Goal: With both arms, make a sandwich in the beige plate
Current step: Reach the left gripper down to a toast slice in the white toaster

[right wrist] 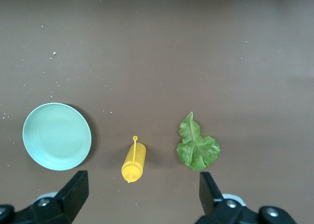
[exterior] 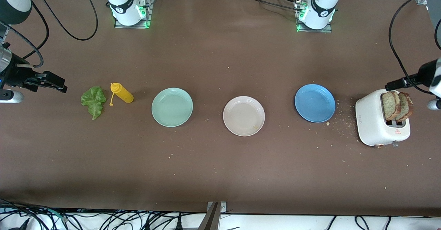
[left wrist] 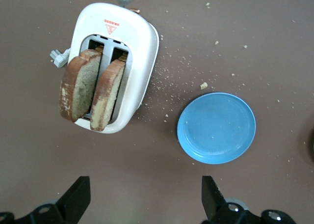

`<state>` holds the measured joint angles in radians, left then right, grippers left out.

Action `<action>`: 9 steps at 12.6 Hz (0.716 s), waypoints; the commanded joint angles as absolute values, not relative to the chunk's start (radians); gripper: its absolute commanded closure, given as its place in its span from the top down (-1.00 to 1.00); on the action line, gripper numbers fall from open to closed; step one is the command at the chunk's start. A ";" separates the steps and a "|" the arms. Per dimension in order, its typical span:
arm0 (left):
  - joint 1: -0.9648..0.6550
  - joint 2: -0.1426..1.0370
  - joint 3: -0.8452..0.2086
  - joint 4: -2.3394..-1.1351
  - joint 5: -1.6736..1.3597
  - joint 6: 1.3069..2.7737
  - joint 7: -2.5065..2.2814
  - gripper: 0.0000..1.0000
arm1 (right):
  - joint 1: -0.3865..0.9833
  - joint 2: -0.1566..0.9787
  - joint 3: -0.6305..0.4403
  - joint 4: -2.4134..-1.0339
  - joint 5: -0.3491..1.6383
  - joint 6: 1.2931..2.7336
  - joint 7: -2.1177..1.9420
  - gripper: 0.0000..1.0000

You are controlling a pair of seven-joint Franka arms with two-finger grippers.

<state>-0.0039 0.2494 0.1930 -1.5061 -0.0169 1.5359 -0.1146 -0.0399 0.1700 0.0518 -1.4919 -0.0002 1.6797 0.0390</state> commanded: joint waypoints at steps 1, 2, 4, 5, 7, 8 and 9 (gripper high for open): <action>0.101 0.366 0.186 -1.402 -0.095 1.522 -0.107 1.00 | -0.044 0.160 0.054 -1.497 0.018 1.669 0.043 0.99; 0.132 0.377 0.186 -1.396 -0.147 1.522 -0.100 1.00 | -0.044 0.161 0.054 -1.497 0.018 1.669 0.043 0.99; 0.161 0.380 0.186 -1.394 -0.167 1.523 -0.094 1.00 | -0.044 0.164 0.054 -1.497 0.020 1.669 0.043 1.00; 0.163 0.388 0.186 -1.394 -0.167 1.528 -0.092 1.00 | -0.044 0.164 0.054 -1.497 0.018 1.669 0.043 0.99; 0.160 0.411 0.186 -1.393 -0.161 1.532 -0.092 1.00 | -0.044 0.166 0.054 -1.497 0.018 1.674 0.043 0.99; 0.152 0.420 0.186 -1.394 -0.153 1.542 -0.092 1.00 | -0.044 0.166 0.054 -1.497 0.018 1.674 0.043 0.99; 0.152 0.423 0.180 -1.404 -0.115 1.564 -0.089 1.00 | -0.044 0.166 0.054 -1.497 0.018 1.674 0.043 1.00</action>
<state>0.1567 0.3896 0.1846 -1.4310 -0.1379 1.5462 -0.1015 -0.0399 0.1731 0.0518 -1.4919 0.0005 1.6773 0.0393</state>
